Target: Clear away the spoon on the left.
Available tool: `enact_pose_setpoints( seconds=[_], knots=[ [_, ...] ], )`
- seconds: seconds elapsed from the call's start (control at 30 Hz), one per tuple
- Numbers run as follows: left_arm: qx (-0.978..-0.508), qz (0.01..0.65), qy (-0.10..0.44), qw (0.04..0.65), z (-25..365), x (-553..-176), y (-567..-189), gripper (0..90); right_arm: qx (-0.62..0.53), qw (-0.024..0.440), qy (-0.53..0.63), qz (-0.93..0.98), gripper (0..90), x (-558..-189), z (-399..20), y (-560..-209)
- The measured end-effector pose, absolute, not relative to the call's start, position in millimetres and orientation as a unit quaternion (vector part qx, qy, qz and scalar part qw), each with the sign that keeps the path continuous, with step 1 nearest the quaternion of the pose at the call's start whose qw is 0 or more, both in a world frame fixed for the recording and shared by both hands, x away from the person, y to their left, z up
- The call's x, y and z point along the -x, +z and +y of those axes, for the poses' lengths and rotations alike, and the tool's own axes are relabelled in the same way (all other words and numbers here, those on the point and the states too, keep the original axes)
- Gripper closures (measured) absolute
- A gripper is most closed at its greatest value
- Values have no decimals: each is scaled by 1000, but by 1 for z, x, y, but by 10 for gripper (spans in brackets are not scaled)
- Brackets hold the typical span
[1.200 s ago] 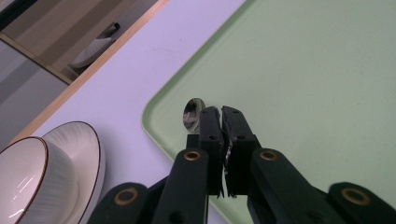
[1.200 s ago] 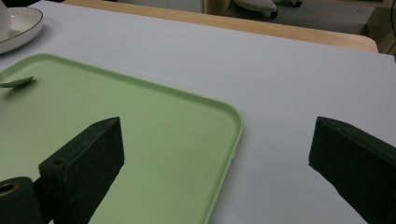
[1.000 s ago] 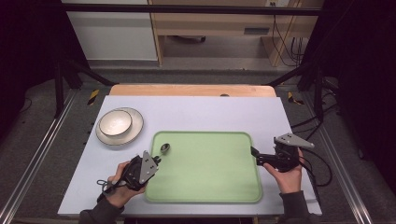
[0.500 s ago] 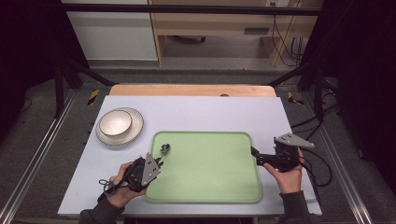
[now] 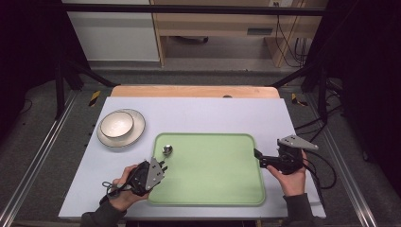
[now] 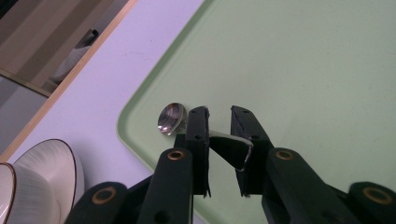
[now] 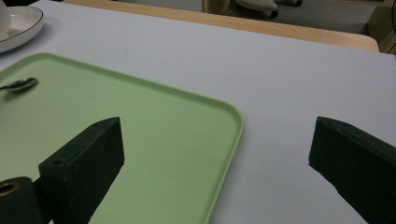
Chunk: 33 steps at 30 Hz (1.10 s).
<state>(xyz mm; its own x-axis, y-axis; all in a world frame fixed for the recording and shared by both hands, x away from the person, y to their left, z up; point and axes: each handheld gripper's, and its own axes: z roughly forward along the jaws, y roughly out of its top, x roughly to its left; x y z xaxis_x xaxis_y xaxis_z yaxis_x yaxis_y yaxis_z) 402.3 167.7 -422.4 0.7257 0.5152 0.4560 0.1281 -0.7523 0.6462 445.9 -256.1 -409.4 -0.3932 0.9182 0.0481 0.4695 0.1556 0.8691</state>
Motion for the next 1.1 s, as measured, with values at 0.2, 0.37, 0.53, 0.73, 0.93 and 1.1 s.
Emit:
enact_pose_setpoints(
  seconds=[0.2,0.37,0.53,0.73,0.93,1.1],
  knots=[
    [-882,176,319,297,166,-402,-424,750,-486,260,431,715,37,-446,-256,-409],
    [-887,171,313,293,164,-402,-426,731,-486,260,430,715,37,-446,-256,-409],
    [-891,167,307,289,163,-402,-428,709,-486,259,430,716,38,-446,-256,-410],
    [-896,164,297,287,162,-403,-429,686,-486,260,430,715,37,-446,-256,-410],
    [-899,162,291,283,161,-403,-432,671,-485,258,432,715,37,-446,-256,-409],
    [-902,160,288,280,159,-403,-435,657,-486,260,434,713,37,-445,-256,-409]
  ],
)
